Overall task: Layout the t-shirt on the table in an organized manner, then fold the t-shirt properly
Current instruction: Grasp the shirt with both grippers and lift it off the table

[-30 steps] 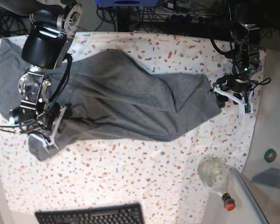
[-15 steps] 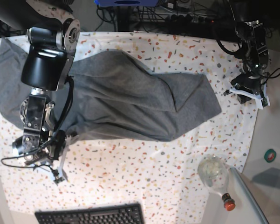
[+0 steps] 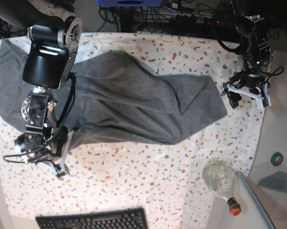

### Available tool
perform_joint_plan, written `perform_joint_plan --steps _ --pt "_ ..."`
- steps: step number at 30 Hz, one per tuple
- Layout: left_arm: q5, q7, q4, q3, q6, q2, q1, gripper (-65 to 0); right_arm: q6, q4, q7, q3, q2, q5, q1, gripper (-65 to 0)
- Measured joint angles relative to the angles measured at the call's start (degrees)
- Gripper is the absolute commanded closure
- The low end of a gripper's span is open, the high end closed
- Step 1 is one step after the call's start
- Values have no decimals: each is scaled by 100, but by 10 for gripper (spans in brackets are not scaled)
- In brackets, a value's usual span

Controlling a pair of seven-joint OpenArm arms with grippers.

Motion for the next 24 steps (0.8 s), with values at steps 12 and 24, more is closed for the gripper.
perform_joint_plan --steps 12,24 --pt "0 433 -1333 782 -319 48 -1281 -471 -2 24 15 -7 -7 -7 28 0" --pt "22 570 -756 452 -269 63 -892 -471 -2 7 24 -11 140 13 -50 0"
